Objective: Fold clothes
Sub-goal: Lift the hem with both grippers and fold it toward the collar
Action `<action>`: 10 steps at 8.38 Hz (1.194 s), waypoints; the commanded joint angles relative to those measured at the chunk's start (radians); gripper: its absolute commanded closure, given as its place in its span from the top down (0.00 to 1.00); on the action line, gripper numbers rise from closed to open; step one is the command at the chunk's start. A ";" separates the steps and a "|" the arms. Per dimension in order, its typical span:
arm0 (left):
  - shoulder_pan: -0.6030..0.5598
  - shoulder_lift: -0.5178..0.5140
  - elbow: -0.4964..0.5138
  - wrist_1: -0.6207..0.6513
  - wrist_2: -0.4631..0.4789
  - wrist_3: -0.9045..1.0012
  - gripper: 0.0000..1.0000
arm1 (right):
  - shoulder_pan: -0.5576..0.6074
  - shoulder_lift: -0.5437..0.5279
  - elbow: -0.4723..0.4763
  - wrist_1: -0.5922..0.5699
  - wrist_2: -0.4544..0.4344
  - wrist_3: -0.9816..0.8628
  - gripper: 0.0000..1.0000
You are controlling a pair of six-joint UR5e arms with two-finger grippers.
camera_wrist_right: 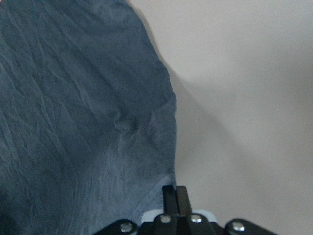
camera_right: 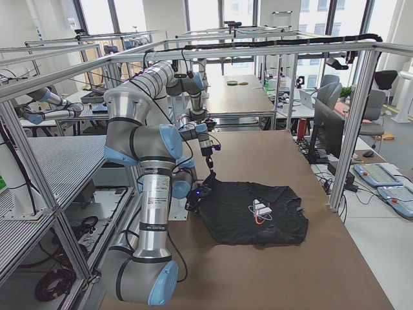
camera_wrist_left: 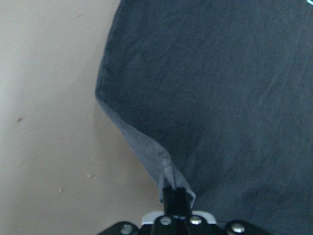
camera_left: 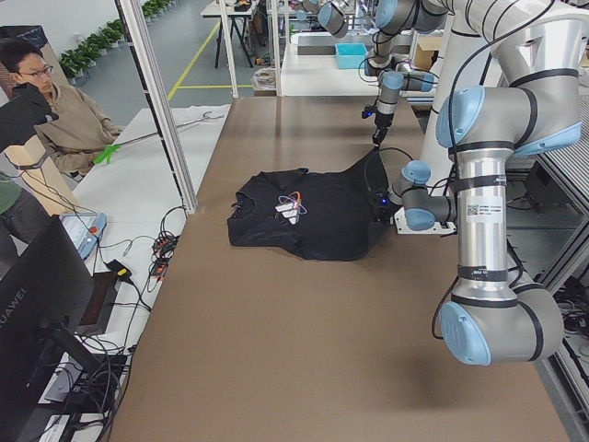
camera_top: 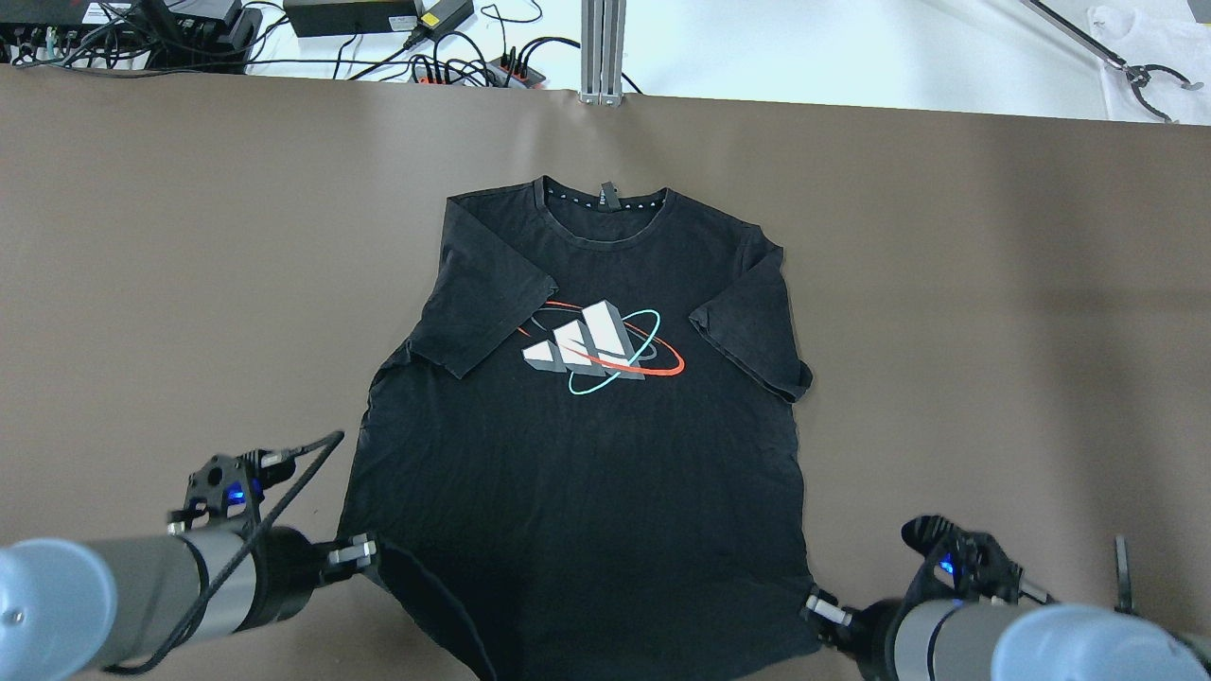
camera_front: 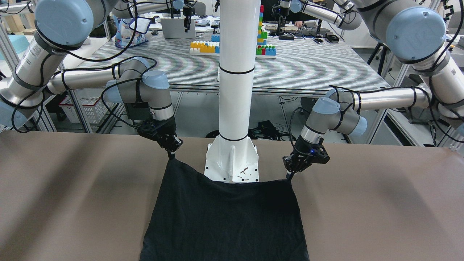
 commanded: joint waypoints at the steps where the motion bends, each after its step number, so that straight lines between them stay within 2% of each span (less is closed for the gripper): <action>1: -0.250 -0.141 0.070 0.118 -0.182 0.144 0.00 | 0.337 0.088 -0.160 -0.010 0.224 -0.279 0.00; 3: -0.382 -0.151 0.142 0.109 -0.244 0.214 0.00 | 0.460 0.176 -0.331 0.000 0.226 -0.394 0.00; 5: -0.478 -0.189 0.173 0.112 -0.318 0.214 0.00 | 0.572 0.220 -0.401 -0.003 0.226 -0.499 0.00; 8: -0.536 -0.258 0.259 0.111 -0.323 0.214 0.00 | 0.641 0.360 -0.588 -0.001 0.226 -0.524 0.00; 10: -0.558 -0.359 0.380 0.105 -0.323 0.214 0.00 | 0.675 0.444 -0.713 0.000 0.223 -0.562 0.00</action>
